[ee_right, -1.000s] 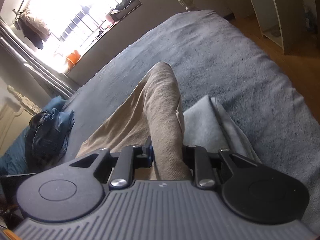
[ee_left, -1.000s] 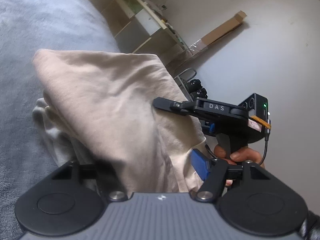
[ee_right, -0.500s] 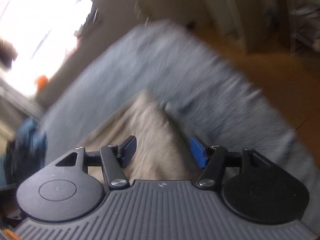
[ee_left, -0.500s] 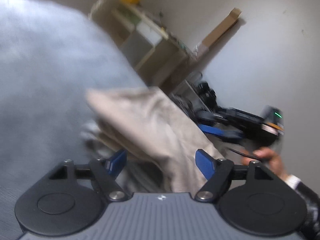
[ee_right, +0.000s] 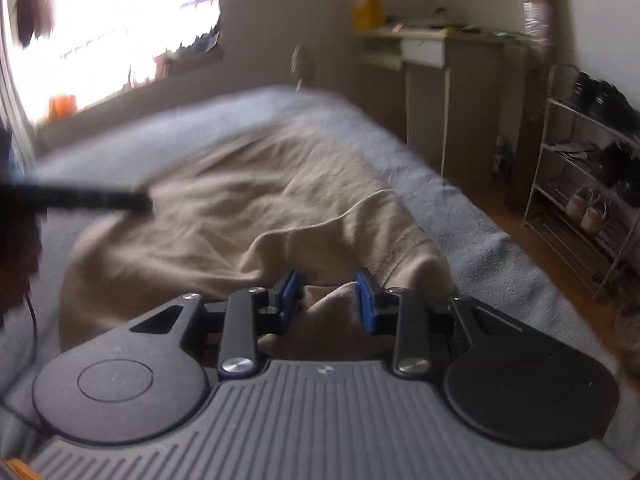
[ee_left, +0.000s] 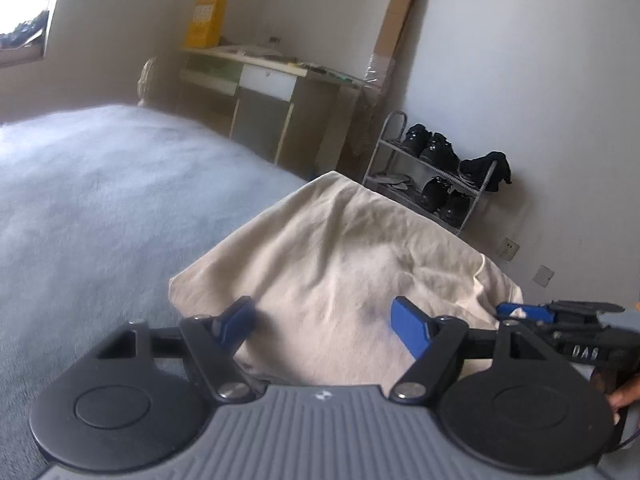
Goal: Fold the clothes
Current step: 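Lower the held trousers onto the folded grey clothes stack with both tools, then open both tools and withdraw them from the stacked trousers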
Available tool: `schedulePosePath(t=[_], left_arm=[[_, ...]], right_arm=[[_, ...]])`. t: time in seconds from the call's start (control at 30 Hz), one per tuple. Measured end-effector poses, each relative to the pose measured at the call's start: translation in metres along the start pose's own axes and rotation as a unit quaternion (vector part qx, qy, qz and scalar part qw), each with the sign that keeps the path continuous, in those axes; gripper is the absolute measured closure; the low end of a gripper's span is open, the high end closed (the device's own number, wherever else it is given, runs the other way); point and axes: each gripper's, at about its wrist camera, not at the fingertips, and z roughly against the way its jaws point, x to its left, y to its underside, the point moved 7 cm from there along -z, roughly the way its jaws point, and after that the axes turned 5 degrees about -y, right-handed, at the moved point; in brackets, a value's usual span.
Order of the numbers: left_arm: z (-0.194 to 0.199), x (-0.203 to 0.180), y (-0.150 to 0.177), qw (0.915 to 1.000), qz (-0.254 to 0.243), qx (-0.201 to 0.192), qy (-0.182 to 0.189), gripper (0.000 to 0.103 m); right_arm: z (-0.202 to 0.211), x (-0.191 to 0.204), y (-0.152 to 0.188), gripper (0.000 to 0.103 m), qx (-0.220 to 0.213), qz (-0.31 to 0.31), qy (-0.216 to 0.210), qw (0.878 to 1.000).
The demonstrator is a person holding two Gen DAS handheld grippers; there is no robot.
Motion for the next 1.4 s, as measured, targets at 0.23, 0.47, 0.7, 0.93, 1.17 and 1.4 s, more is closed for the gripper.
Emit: schedulePosePath(t=[0.23,0.47,0.7,0.93,1.17,1.4], left_arm=[[-0.005,-0.001,-0.016,0.9997,-0.005,-0.009,-0.023,0.022],[-0.030,0.008,-0.012,0.9989,0.001,0.014,-0.045,0.020],[-0.030,0.014,-0.012,0.9978,0.009,0.021,-0.062,0.020],[-0.031,0.015,-0.018,0.9972,0.017,0.027,-0.067,0.020],[0.025,0.041,-0.037,0.9964,0.045,-0.011,-0.071,0.021],[0.117,0.050,-0.058,0.9954,-0.012,-0.036,-0.088,0.020]], right_arm=[[0.034,0.000,-0.031,0.077,-0.092,-0.032,0.030,0.995],[0.013,-0.045,0.009,0.078,-0.071,-0.166,0.048,0.982],[0.036,-0.027,-0.039,0.078,-0.120,-0.134,0.051,0.982],[-0.012,-0.056,-0.047,0.076,-0.053,-0.214,0.076,0.972],[0.049,0.003,-0.058,0.073,-0.062,-0.194,0.059,0.977],[0.023,0.100,-0.022,0.074,0.039,-0.053,0.052,0.996]])
